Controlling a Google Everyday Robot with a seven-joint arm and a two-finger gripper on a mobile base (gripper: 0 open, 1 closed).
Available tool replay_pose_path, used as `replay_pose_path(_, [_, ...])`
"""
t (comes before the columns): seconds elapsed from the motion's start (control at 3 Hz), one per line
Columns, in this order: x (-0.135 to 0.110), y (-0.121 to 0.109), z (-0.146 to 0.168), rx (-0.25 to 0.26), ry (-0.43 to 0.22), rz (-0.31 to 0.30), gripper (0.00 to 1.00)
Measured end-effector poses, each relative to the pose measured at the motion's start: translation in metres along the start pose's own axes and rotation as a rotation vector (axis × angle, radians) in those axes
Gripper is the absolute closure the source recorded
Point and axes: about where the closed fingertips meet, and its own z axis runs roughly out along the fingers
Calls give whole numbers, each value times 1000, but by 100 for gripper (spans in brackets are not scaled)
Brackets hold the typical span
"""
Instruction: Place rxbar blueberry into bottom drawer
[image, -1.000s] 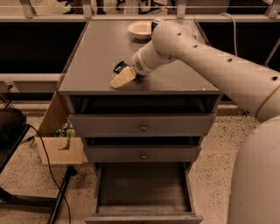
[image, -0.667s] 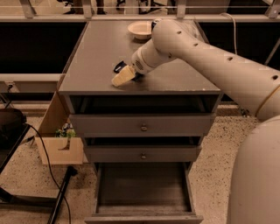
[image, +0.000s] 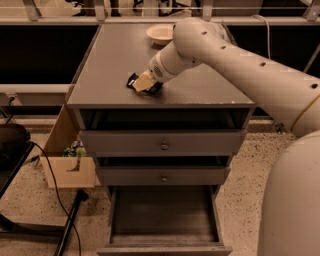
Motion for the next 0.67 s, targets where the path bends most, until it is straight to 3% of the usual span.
replay_pose_path(0.67, [2,0,1,2,8,1,100])
